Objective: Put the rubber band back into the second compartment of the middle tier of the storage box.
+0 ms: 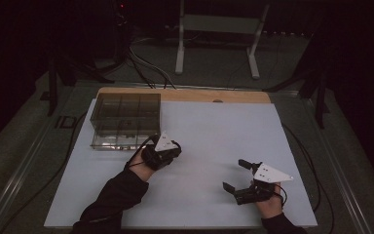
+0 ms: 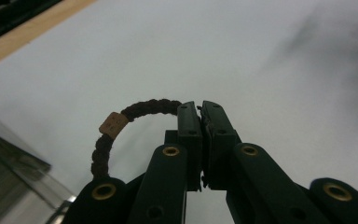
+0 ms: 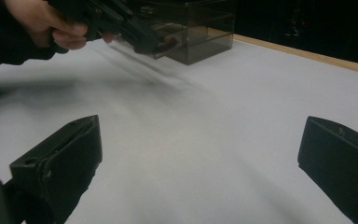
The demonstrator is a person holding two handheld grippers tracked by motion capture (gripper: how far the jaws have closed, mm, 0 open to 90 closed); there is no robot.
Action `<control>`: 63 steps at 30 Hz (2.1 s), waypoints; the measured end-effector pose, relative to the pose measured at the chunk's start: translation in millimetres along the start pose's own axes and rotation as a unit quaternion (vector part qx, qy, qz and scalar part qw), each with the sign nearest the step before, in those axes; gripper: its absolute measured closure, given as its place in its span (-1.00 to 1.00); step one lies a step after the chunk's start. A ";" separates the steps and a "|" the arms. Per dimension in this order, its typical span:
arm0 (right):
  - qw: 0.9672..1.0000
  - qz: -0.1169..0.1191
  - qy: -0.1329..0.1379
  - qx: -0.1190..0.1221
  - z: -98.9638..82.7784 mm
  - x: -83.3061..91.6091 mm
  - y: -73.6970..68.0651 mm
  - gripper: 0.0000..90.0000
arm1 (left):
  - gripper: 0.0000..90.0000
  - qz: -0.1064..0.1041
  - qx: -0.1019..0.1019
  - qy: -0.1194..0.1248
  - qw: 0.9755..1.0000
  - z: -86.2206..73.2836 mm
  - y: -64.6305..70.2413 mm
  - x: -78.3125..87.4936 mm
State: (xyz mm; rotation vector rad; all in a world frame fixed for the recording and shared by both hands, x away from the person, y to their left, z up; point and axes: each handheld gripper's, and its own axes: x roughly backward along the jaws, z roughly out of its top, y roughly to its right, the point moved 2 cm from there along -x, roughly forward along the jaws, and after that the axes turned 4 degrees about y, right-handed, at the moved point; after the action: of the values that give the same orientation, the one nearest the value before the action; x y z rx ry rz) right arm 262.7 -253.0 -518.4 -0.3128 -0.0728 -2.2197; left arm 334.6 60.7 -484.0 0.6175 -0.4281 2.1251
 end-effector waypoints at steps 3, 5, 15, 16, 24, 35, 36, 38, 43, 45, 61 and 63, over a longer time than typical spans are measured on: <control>1.000 0.000 -0.001 0.002 0.1 0.2 -0.6 -1.00 | 0.97 0.004 -0.005 0.002 1.000 1.8 -1.3 3.4; 1.000 0.000 0.000 0.001 0.2 0.1 -0.1 -1.00 | 0.97 0.004 -0.004 0.004 1.000 2.5 -2.8 6.2; 1.000 0.000 0.001 0.001 0.4 0.3 -0.2 -1.00 | 0.97 0.013 -0.002 0.008 1.000 4.4 -8.9 15.8; 1.000 0.000 0.001 -0.001 0.2 0.0 0.1 -1.00 | 0.97 0.012 -0.002 0.007 1.000 4.0 -9.1 15.9; 1.000 0.000 0.001 -0.001 0.0 0.5 0.0 -1.00 | 0.97 0.014 -0.004 0.001 1.000 2.1 -12.8 18.1; 1.000 -0.001 -0.001 0.000 -0.1 -0.2 -0.1 -1.00 | 0.97 0.024 0.001 0.009 1.000 2.9 -21.2 31.0; 1.000 -0.001 -0.001 0.001 0.0 -0.2 -0.2 -1.00 | 0.97 0.025 0.001 0.009 1.000 3.0 -21.7 31.6; 1.000 0.000 -0.001 -0.001 -0.1 -0.7 0.2 -1.00 | 0.97 0.026 0.003 0.010 1.000 2.5 -23.1 33.5; 1.000 -0.001 0.001 0.001 0.3 -0.4 -0.2 -1.00 | 0.97 0.030 0.007 0.009 0.999 1.8 -27.1 36.9; 1.000 -0.001 -0.001 -0.001 -0.3 -0.7 0.0 -1.00 | 0.97 0.027 0.009 0.009 1.000 1.3 -27.9 38.2; 1.000 -0.001 -0.002 -0.002 -0.3 -1.4 -0.1 -1.00 | 0.96 0.034 0.012 0.022 0.999 -3.3 -39.4 50.0; 1.000 -0.001 -0.002 -0.001 -0.1 -0.9 -0.6 -1.00 | 0.96 0.033 0.016 0.026 0.999 -4.1 -42.3 52.5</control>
State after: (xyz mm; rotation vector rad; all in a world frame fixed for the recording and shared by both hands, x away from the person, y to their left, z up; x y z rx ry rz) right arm 262.7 -252.0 -518.7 -0.3175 -0.0734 -2.2208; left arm 341.3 120.9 -454.1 0.5720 -0.3922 2.2100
